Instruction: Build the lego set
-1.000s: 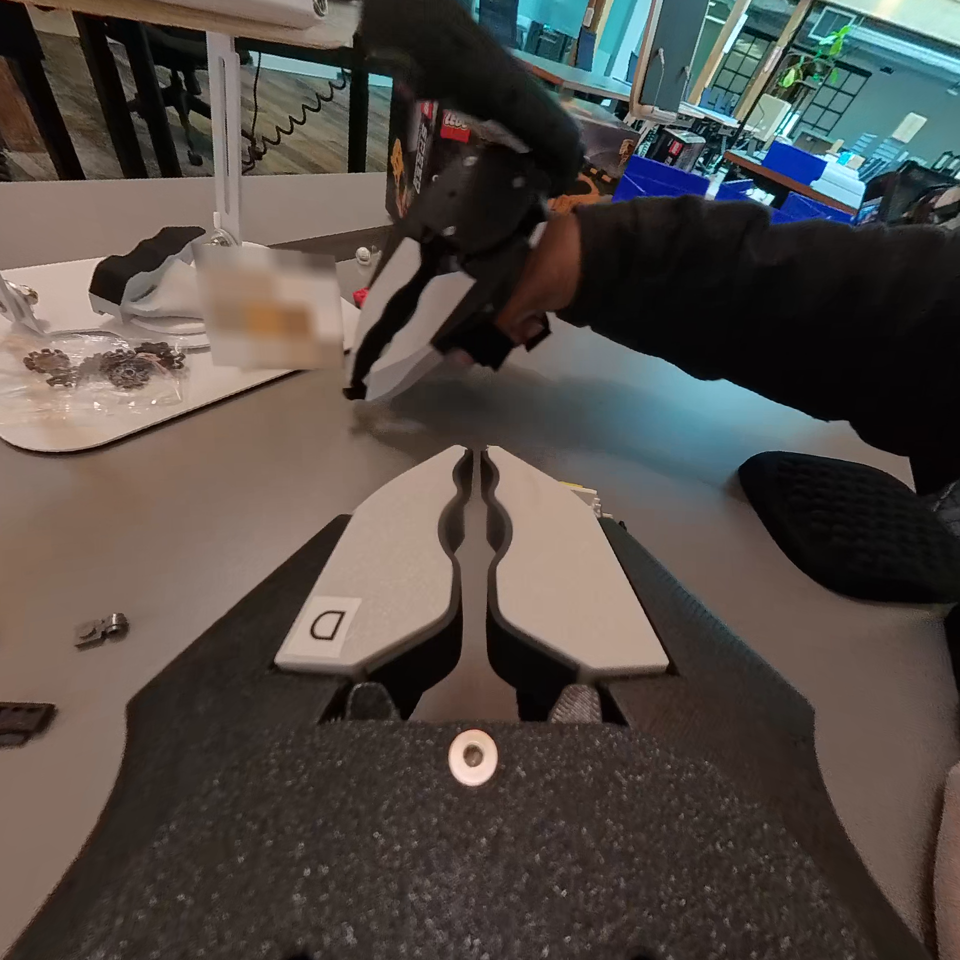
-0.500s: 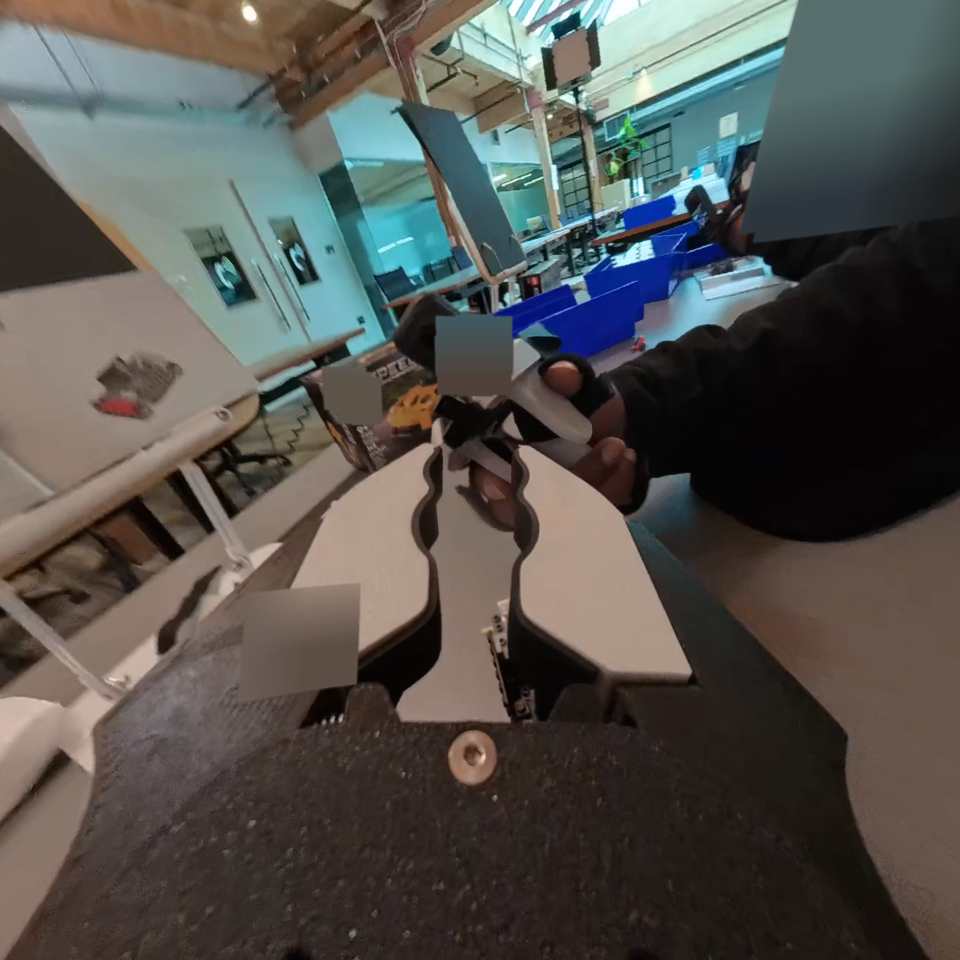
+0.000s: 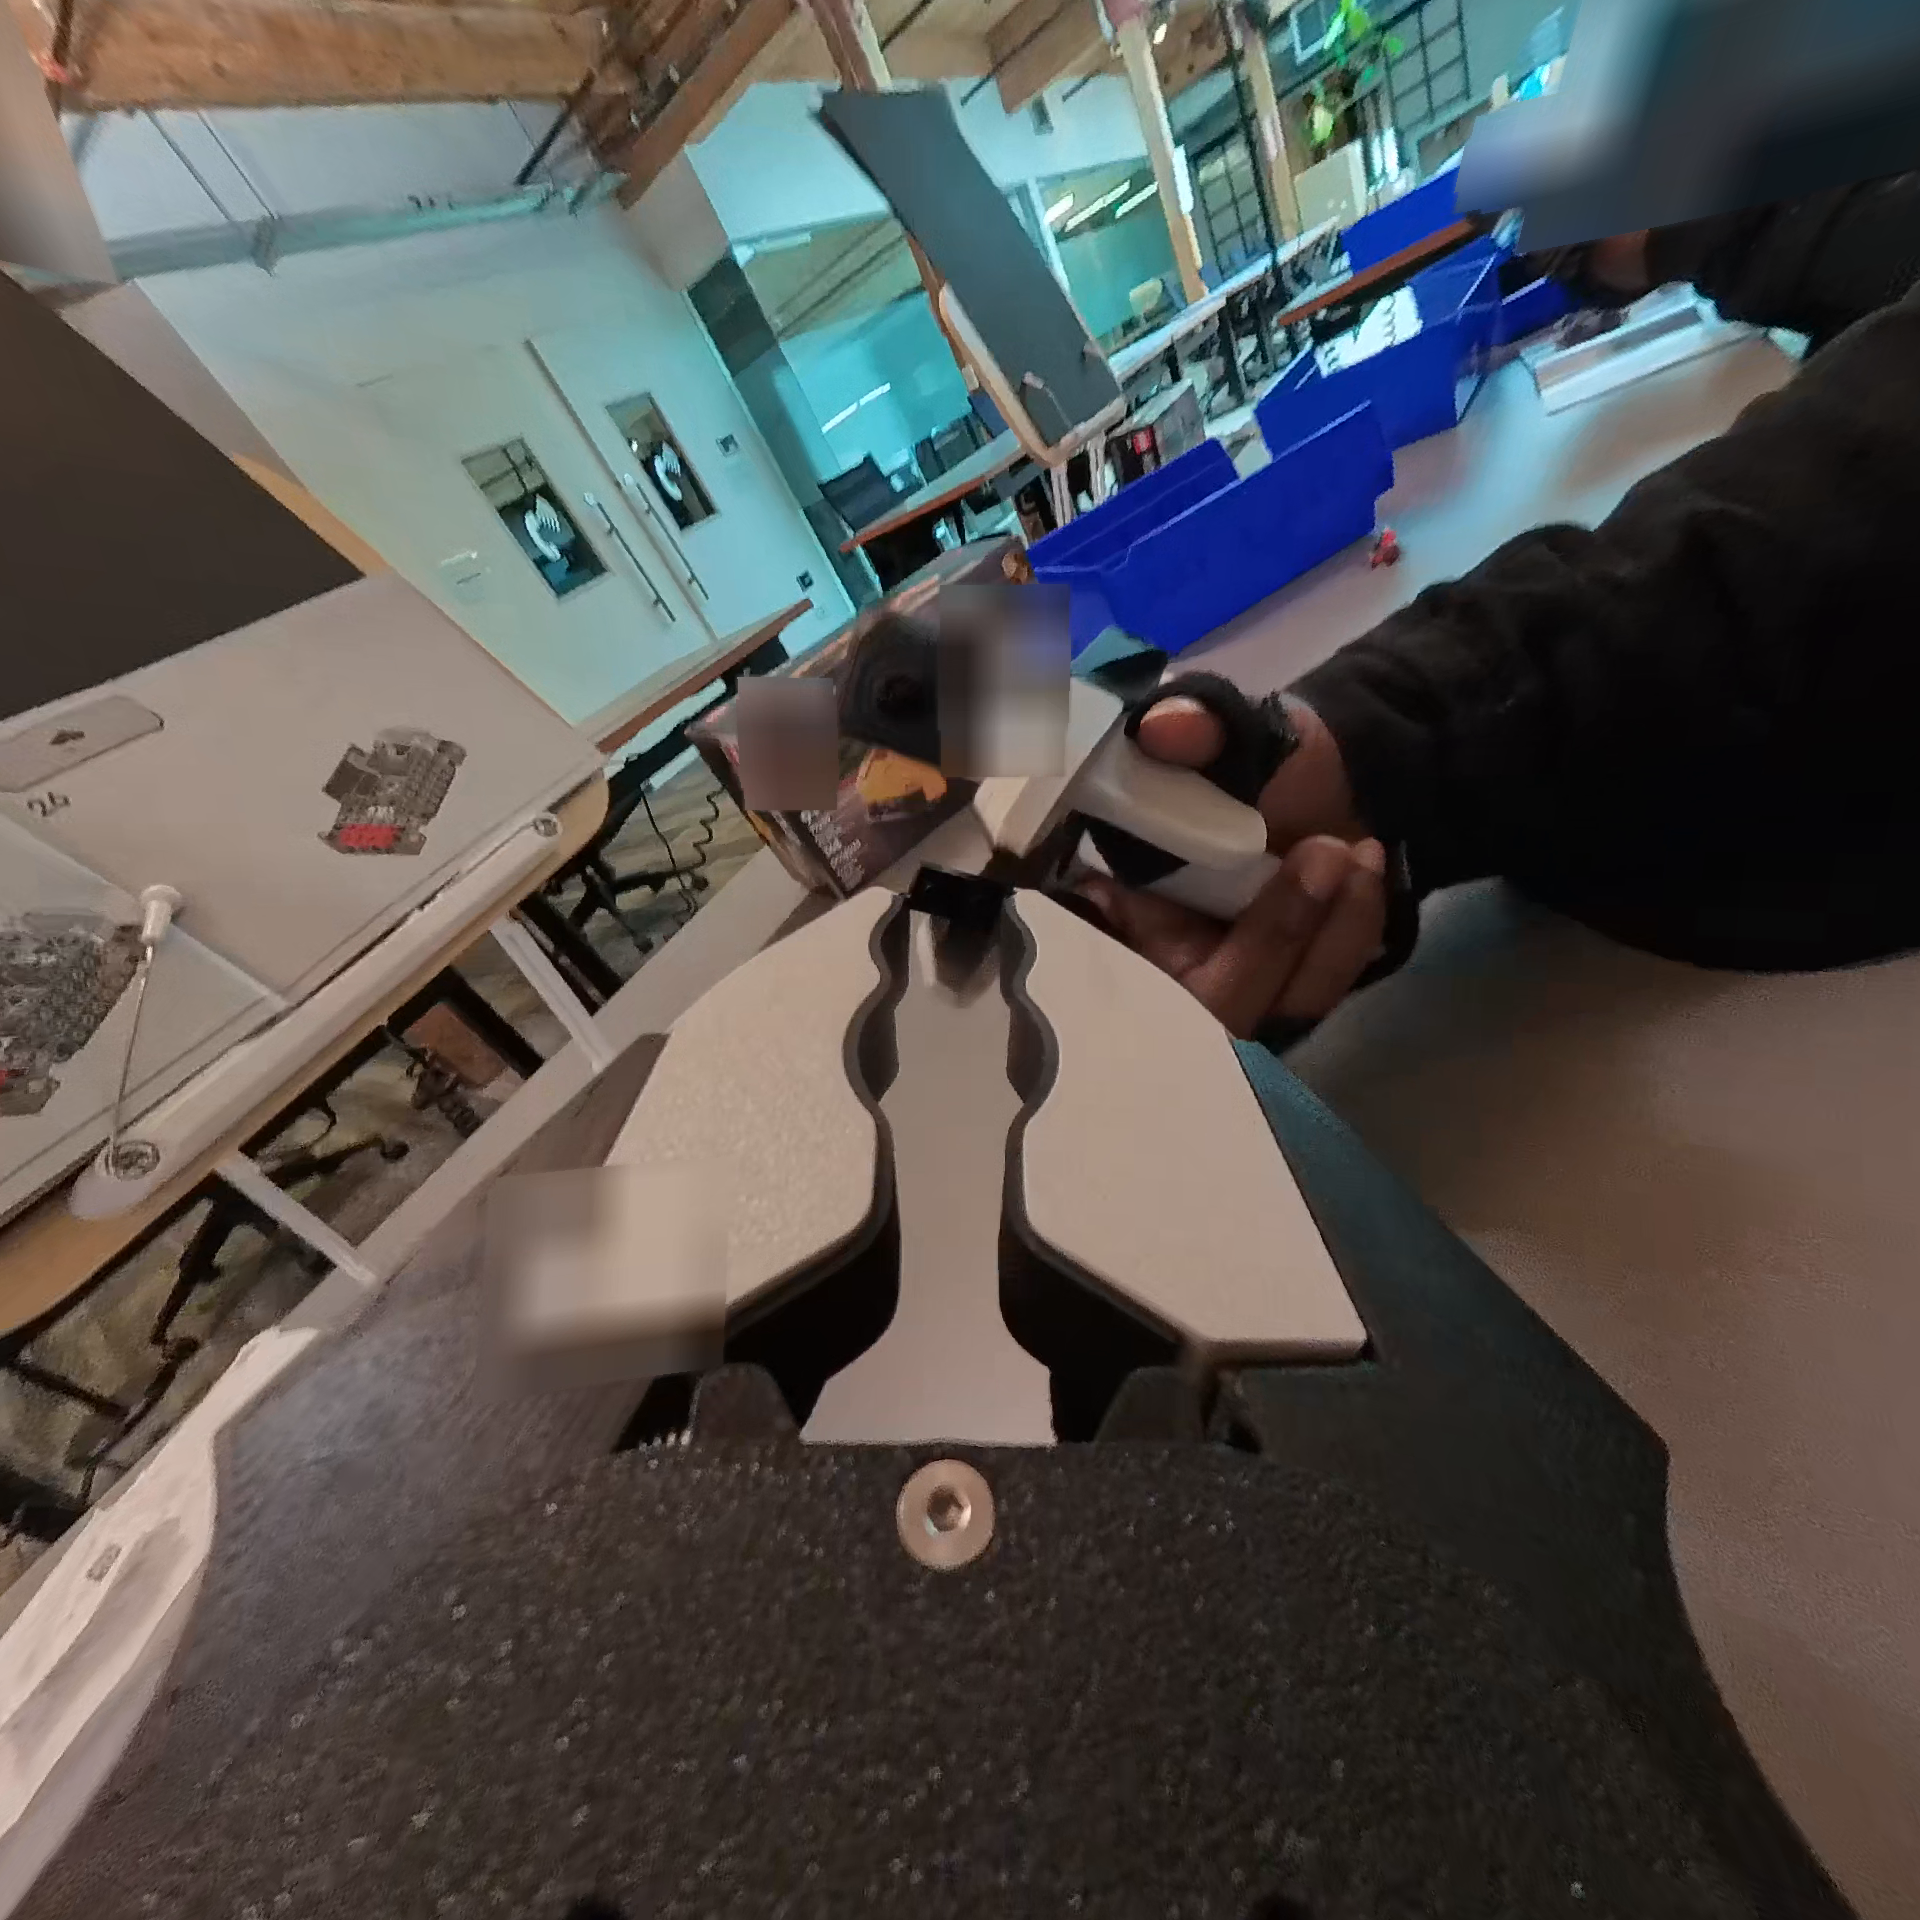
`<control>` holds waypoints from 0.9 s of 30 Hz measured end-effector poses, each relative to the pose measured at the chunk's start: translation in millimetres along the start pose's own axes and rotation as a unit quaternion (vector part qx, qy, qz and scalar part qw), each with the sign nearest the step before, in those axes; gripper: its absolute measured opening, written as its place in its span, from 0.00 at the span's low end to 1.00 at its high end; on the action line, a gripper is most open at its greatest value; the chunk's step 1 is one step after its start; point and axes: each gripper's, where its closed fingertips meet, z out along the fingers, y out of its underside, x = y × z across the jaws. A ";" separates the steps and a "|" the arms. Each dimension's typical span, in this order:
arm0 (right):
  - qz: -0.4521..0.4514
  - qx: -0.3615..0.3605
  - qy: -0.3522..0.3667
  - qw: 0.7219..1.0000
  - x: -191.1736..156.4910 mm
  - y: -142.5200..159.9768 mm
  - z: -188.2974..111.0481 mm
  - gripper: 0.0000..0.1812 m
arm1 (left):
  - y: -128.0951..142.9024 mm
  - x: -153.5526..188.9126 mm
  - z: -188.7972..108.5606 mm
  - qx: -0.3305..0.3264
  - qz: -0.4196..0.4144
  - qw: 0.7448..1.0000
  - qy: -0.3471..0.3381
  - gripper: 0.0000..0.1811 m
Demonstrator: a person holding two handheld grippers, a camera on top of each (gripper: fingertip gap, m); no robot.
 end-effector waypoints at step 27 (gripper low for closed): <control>-0.147 -0.347 0.202 0.904 21.5 37.1 -32.2 0.02 | 36.4 24.8 4.0 -0.104 -0.236 0.953 0.159 0.11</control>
